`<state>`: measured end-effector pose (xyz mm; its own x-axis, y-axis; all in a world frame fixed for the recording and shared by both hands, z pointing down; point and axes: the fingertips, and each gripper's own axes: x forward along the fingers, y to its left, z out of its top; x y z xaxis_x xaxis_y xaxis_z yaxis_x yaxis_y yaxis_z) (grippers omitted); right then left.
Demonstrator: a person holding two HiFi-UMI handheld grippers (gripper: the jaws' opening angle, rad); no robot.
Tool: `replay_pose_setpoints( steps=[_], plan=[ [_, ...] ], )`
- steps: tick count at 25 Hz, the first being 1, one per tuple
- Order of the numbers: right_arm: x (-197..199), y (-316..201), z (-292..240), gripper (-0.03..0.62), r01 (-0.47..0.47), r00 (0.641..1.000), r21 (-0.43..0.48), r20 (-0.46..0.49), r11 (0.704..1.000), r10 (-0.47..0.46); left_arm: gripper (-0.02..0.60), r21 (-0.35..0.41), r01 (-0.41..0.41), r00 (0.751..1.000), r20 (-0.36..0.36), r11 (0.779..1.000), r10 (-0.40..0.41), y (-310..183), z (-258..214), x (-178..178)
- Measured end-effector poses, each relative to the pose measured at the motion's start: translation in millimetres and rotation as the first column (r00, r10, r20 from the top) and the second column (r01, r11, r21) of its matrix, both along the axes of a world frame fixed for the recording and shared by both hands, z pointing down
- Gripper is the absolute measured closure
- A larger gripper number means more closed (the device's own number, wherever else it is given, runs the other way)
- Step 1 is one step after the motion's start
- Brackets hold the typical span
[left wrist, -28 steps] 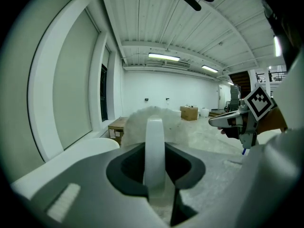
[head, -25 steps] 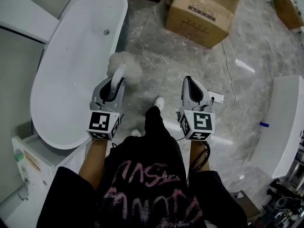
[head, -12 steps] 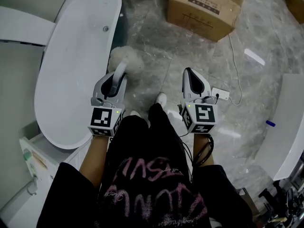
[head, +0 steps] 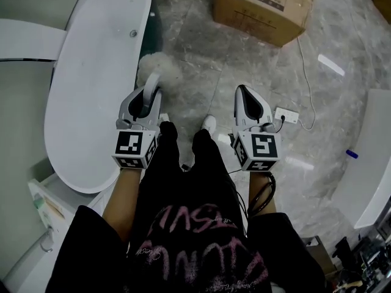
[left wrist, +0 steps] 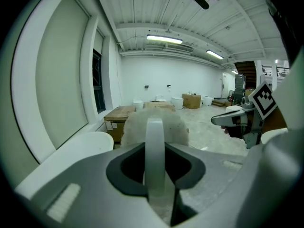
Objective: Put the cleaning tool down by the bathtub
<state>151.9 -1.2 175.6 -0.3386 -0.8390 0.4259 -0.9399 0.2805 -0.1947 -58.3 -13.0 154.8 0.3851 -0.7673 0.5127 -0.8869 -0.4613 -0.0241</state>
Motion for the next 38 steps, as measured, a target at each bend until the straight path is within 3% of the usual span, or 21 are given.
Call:
replay_pose_setpoints(
  steps=[17, 30, 38],
  plan=[
    [-30, -36, 67, 0.578, -0.042, 0.998, -0.051, -0.052, 0.998, 0.04, 0.494, -0.099, 0.001, 1.0, -0.019, 0.995, -0.003, -46, 95, -30],
    [-68, -39, 140, 0.574, -0.039, 0.997, -0.122, -0.075, 0.992, 0.03, 0.494, -0.188, -0.011, 0.999, -0.038, 0.982, 0.004, -48, 184, -50],
    [-77, -41, 195, 0.572, -0.064, 0.996, -0.168, -0.069, 0.984, 0.053, 0.494, -0.251, -0.025, 1.0, -0.011, 0.968, 0.023, -43, 249, -56]
  ],
)
